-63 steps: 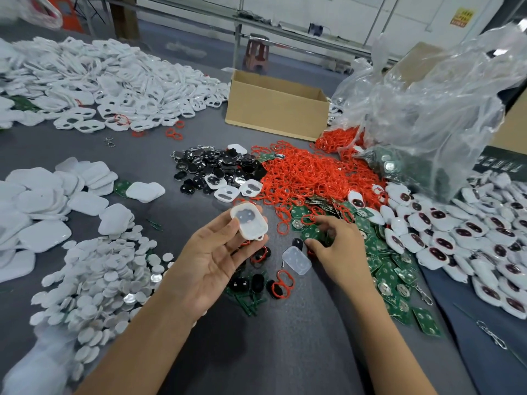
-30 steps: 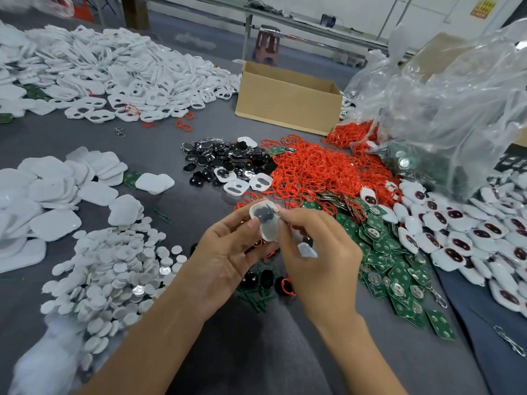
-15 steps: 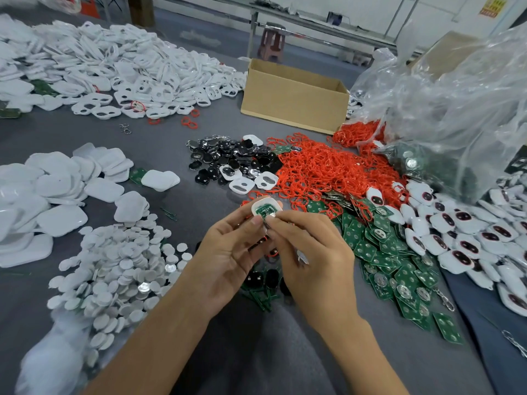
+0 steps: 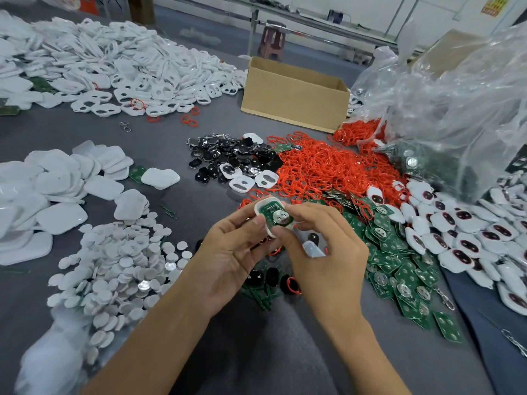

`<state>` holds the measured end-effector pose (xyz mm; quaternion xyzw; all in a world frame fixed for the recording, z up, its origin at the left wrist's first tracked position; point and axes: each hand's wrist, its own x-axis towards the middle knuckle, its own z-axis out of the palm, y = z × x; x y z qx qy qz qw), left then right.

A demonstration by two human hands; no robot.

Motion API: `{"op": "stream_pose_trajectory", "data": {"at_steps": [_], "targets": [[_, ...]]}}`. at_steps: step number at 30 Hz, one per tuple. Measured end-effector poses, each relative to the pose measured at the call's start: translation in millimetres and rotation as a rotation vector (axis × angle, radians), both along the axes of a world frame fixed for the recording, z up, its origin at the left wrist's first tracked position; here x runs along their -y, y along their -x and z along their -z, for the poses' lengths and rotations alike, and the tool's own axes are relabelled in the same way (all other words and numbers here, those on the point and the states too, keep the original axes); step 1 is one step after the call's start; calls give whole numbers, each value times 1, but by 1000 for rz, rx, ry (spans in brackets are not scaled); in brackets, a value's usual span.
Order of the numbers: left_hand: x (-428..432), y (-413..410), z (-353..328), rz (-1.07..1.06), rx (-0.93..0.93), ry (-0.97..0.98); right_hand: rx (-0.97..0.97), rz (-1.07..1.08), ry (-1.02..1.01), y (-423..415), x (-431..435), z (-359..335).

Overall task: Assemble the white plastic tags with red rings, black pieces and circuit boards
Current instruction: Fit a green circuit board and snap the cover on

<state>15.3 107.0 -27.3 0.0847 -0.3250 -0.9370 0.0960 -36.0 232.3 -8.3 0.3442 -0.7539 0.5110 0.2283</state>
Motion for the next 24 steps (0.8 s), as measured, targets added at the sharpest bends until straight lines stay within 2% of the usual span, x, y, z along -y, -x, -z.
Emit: {"op": "stream_pose_trajectory", "data": {"at_steps": [14,19,24], "targets": [[1,2,5,13,-3,-70,-80,-57,-130,2,-1,3],[3,2,5,60,1,-13,-8,-81,-152,6,-6,-4],[4,0,4,142,14,35,51,-163,-297,19,-12,-18]]}}
